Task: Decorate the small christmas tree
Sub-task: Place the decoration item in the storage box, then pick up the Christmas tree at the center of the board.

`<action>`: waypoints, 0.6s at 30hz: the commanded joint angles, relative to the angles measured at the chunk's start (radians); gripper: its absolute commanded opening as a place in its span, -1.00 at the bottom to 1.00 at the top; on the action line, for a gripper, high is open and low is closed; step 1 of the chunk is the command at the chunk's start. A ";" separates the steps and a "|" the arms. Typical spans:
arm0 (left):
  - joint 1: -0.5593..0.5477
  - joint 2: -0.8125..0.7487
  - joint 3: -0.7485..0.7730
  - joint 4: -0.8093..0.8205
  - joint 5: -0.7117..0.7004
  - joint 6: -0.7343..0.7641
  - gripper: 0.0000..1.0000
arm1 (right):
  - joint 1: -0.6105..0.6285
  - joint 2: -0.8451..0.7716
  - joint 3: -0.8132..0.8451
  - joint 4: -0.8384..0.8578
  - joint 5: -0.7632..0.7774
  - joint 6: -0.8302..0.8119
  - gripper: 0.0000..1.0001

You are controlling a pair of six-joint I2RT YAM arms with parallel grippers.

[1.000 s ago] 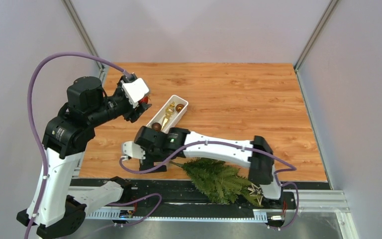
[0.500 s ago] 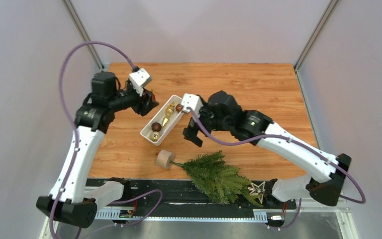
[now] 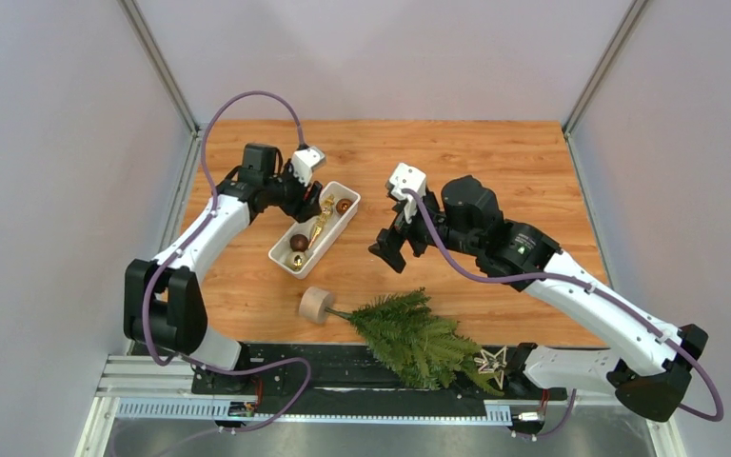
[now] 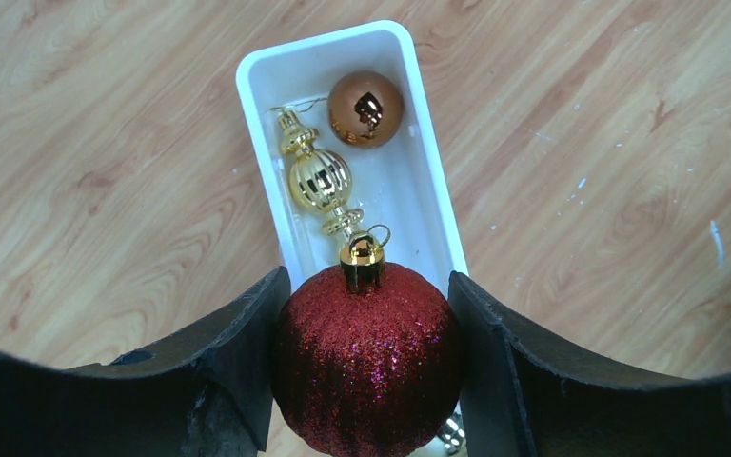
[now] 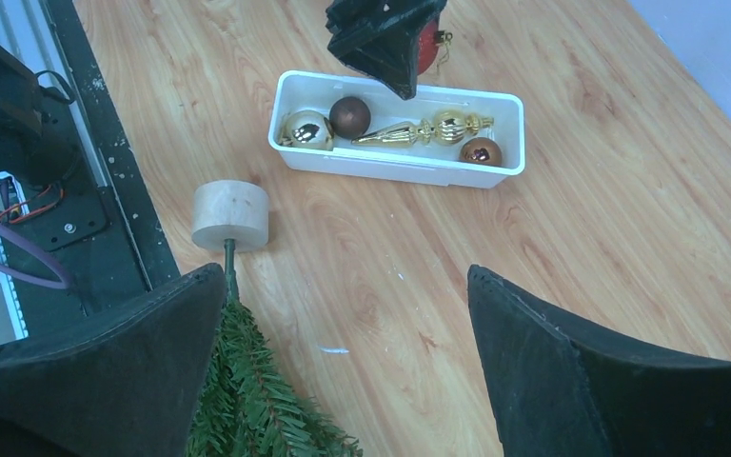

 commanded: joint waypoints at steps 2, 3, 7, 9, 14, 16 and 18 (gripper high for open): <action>-0.034 0.022 -0.034 0.083 -0.045 0.058 0.57 | -0.003 -0.042 -0.004 0.060 0.004 0.037 1.00; -0.034 0.021 -0.036 0.088 -0.056 0.057 0.80 | -0.004 -0.043 -0.004 0.060 0.001 0.038 1.00; -0.027 0.012 0.011 0.042 -0.022 0.098 1.00 | -0.004 -0.055 -0.008 0.063 -0.008 0.044 1.00; -0.028 -0.005 0.018 0.006 0.016 0.126 1.00 | -0.004 -0.061 -0.013 0.067 -0.008 0.046 1.00; -0.031 -0.112 0.102 -0.176 0.154 0.353 0.98 | -0.009 -0.095 -0.020 0.067 0.017 0.051 1.00; -0.065 -0.174 0.150 -0.372 0.235 0.556 0.89 | -0.024 -0.114 -0.023 0.068 0.022 0.060 1.00; -0.145 -0.254 0.129 -0.564 0.217 0.738 0.77 | -0.046 -0.128 -0.026 0.067 0.039 0.073 1.00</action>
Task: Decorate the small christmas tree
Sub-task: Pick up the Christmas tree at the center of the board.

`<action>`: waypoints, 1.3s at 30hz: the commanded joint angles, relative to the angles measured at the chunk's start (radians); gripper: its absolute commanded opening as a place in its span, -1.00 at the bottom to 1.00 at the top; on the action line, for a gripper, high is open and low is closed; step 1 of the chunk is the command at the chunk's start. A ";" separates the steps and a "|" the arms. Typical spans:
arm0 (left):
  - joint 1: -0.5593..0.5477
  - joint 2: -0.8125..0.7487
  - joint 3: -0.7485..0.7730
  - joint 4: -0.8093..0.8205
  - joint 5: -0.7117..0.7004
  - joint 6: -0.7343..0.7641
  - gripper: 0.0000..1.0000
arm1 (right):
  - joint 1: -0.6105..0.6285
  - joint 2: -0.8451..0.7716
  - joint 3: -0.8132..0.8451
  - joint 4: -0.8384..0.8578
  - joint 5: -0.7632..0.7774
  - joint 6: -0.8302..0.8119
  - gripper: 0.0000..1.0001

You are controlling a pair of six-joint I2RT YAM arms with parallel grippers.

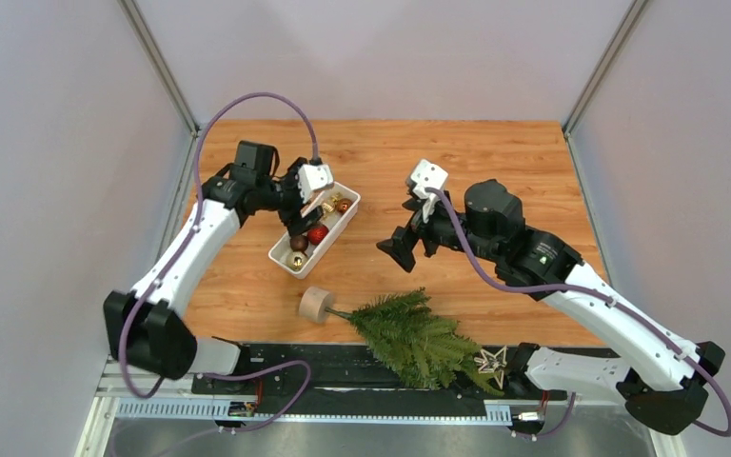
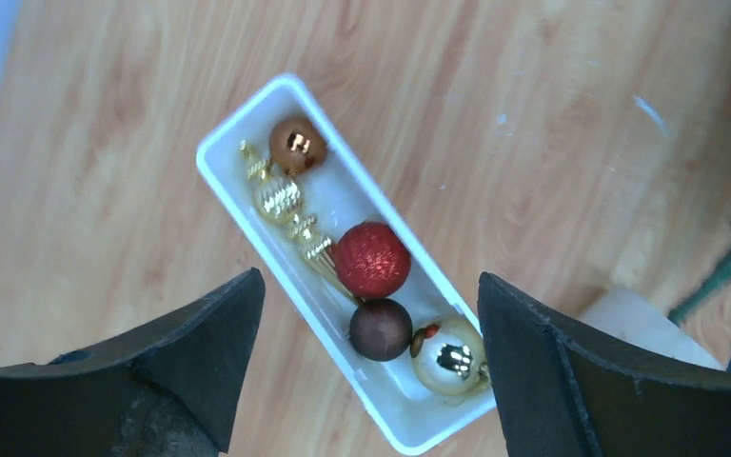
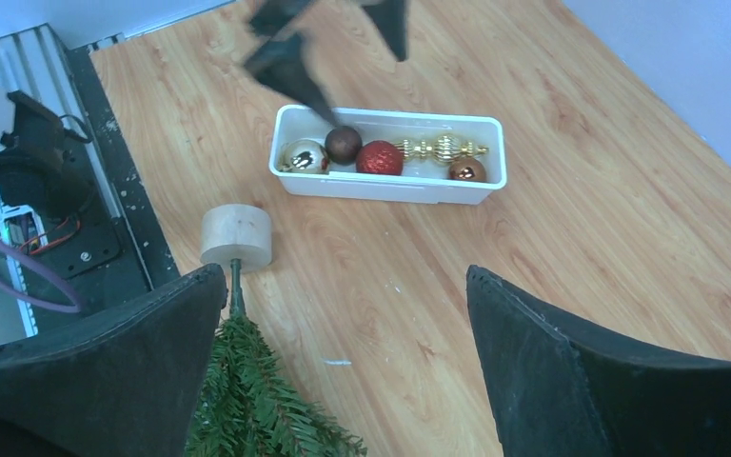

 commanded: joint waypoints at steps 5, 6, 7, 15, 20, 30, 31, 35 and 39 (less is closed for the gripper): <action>-0.318 -0.305 -0.177 -0.404 0.048 0.408 0.68 | -0.098 -0.080 -0.016 0.047 0.055 0.079 1.00; -0.337 -0.308 -0.233 -0.369 0.043 0.335 0.73 | -0.109 -0.081 -0.015 0.046 0.055 0.086 1.00; -0.377 -0.315 -0.259 -0.276 0.013 0.293 0.76 | -0.120 -0.083 -0.015 0.045 0.052 0.090 1.00; -0.600 -0.294 -0.502 0.113 -0.222 0.124 0.86 | -0.144 -0.101 -0.039 0.043 0.024 0.109 1.00; -0.633 -0.275 -0.598 0.264 -0.322 0.003 0.69 | -0.146 -0.117 -0.050 0.044 0.015 0.117 1.00; -0.682 -0.246 -0.695 0.388 -0.319 -0.002 0.15 | -0.146 -0.137 -0.054 0.041 0.040 0.105 1.00; -0.682 -0.248 -0.705 0.401 -0.323 -0.002 0.04 | -0.148 -0.139 -0.054 0.042 0.046 0.104 1.00; -0.681 -0.249 -0.743 0.460 -0.329 -0.017 -0.42 | -0.157 -0.145 -0.045 0.041 0.068 0.112 1.00; -0.681 -0.254 -0.733 0.511 -0.339 -0.047 -0.97 | -0.167 -0.134 -0.018 0.038 0.086 0.122 1.00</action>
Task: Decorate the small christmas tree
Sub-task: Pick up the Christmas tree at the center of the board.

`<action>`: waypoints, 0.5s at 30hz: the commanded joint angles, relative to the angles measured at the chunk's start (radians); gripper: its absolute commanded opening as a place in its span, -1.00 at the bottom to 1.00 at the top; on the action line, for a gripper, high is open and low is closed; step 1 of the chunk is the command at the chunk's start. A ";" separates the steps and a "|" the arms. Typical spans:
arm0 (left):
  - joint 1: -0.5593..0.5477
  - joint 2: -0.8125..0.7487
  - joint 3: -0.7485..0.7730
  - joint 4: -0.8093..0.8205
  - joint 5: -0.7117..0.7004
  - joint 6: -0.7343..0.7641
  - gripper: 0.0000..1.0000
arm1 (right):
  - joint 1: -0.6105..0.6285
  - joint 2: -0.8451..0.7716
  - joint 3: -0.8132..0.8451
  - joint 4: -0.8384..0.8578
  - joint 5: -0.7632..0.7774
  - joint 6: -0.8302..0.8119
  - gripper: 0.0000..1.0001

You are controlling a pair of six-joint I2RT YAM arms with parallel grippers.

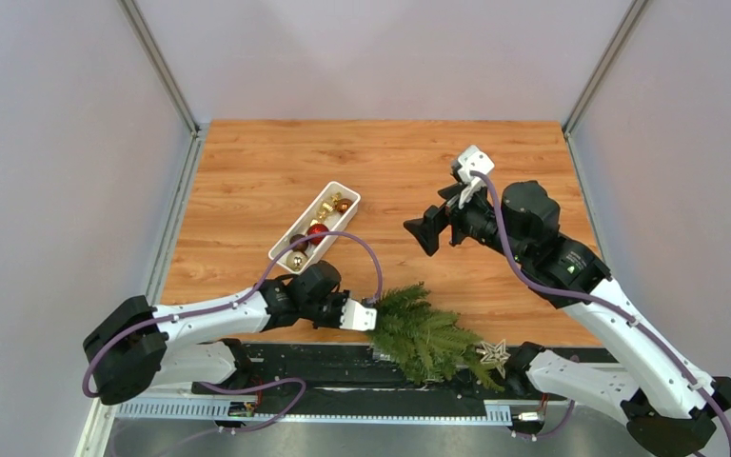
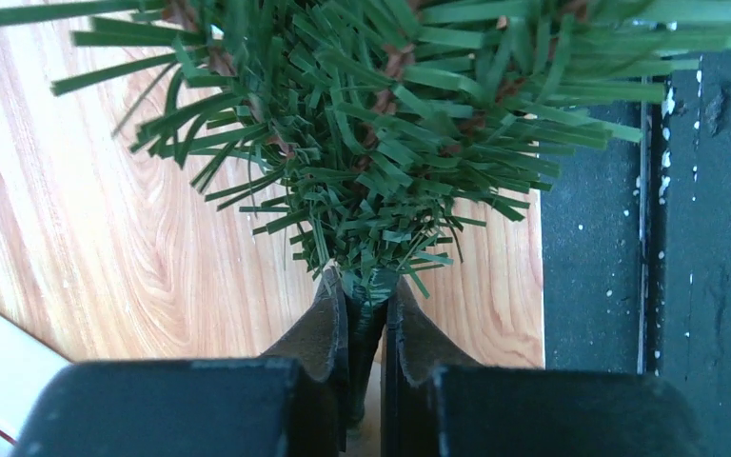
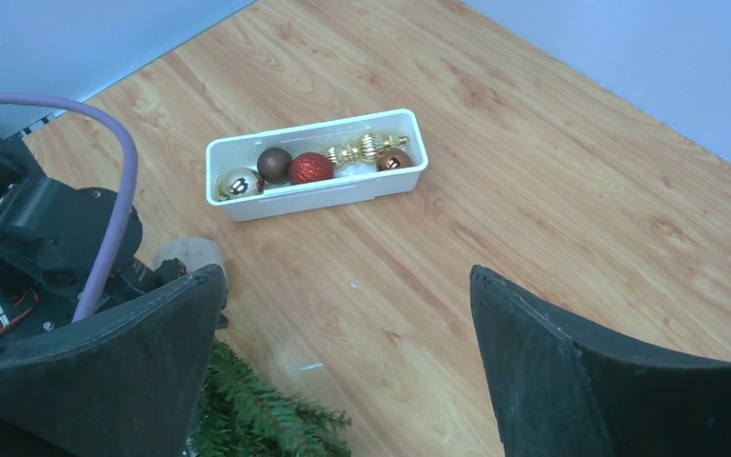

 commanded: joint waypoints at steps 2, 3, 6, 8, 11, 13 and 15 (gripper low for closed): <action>0.003 -0.019 0.015 0.108 -0.020 -0.076 -1.00 | -0.013 0.002 0.064 0.021 0.061 0.054 1.00; 0.003 -0.030 0.019 0.108 -0.028 -0.095 -1.00 | -0.015 0.008 0.084 0.013 0.078 0.068 1.00; 0.020 -0.064 0.050 0.103 -0.007 -0.143 -1.00 | -0.018 0.041 0.173 -0.030 0.122 0.094 1.00; 0.058 -0.097 0.075 0.115 0.045 -0.200 -1.00 | -0.017 0.070 0.254 -0.057 0.111 0.109 1.00; 0.107 -0.151 0.091 0.159 0.099 -0.270 -1.00 | -0.016 0.102 0.385 -0.063 0.071 0.128 1.00; 0.113 -0.175 0.090 0.200 0.117 -0.284 -1.00 | -0.017 0.121 0.465 -0.064 0.051 0.135 1.00; 0.114 -0.190 0.085 0.239 0.107 -0.303 -1.00 | -0.017 0.139 0.539 -0.064 0.039 0.139 1.00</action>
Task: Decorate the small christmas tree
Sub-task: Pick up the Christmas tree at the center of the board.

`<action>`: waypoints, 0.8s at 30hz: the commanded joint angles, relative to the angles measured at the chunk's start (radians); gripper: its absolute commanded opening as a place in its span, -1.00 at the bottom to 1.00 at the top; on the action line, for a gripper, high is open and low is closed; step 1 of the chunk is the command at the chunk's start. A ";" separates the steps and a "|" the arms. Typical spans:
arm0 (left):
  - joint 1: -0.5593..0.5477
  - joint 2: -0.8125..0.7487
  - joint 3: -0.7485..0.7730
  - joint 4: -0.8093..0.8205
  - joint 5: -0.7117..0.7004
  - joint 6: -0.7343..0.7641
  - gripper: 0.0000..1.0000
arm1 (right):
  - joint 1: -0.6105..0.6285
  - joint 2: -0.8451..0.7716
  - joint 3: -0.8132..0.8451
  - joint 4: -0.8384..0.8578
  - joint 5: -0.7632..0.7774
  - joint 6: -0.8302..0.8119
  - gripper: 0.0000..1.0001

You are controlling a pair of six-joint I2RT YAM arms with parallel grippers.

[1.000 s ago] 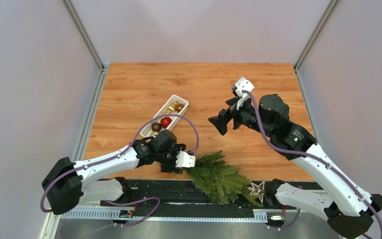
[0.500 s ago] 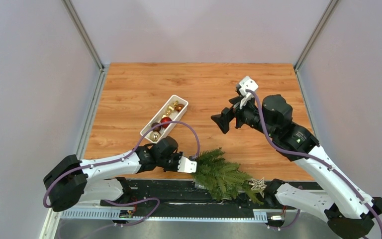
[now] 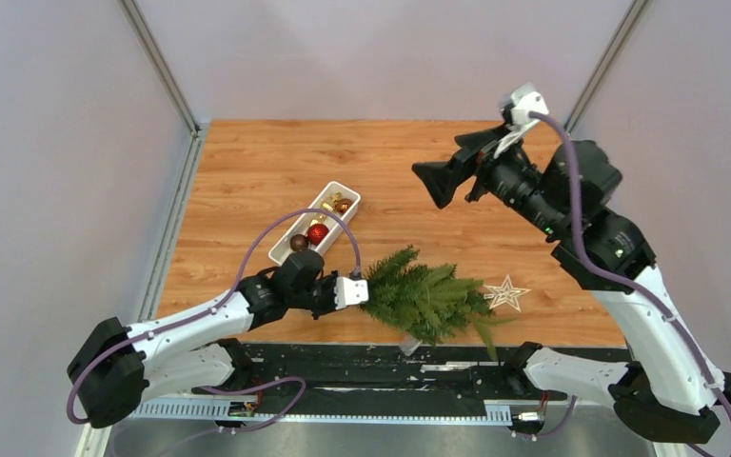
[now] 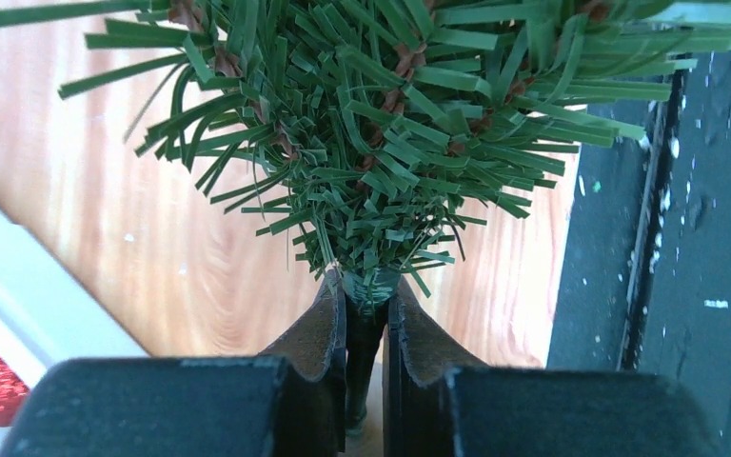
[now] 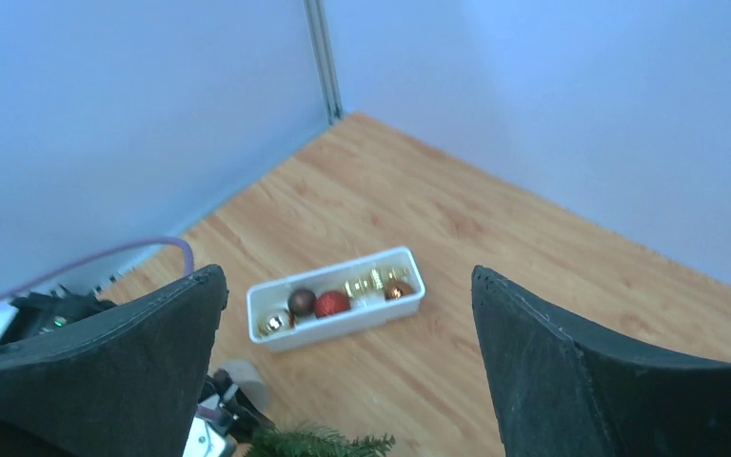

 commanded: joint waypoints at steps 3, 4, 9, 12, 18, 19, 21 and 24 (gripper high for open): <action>0.024 -0.082 0.078 0.301 0.046 -0.159 -1.00 | -0.003 0.025 0.230 0.021 -0.007 0.044 1.00; 0.030 -0.084 0.080 0.312 0.050 -0.184 -1.00 | -0.004 0.026 0.250 0.021 0.012 0.045 1.00; 0.065 -0.084 0.138 0.403 0.066 -0.336 -1.00 | -0.002 0.042 0.329 0.018 0.133 0.041 1.00; 0.096 -0.080 0.178 0.508 0.071 -0.476 -1.00 | -0.003 0.071 0.406 0.019 0.087 0.055 1.00; 0.147 -0.067 0.239 0.714 0.037 -0.600 -1.00 | -0.003 0.109 0.482 0.030 -0.168 0.101 1.00; 0.159 -0.061 0.246 0.733 0.029 -0.612 -1.00 | -0.003 0.115 0.477 0.035 -0.227 0.105 1.00; 0.173 -0.053 0.269 0.783 0.007 -0.622 -1.00 | -0.003 0.126 0.448 0.040 -0.358 0.114 1.00; 0.197 -0.044 0.314 0.844 -0.010 -0.638 -1.00 | -0.002 0.136 0.384 0.051 -0.555 0.130 0.94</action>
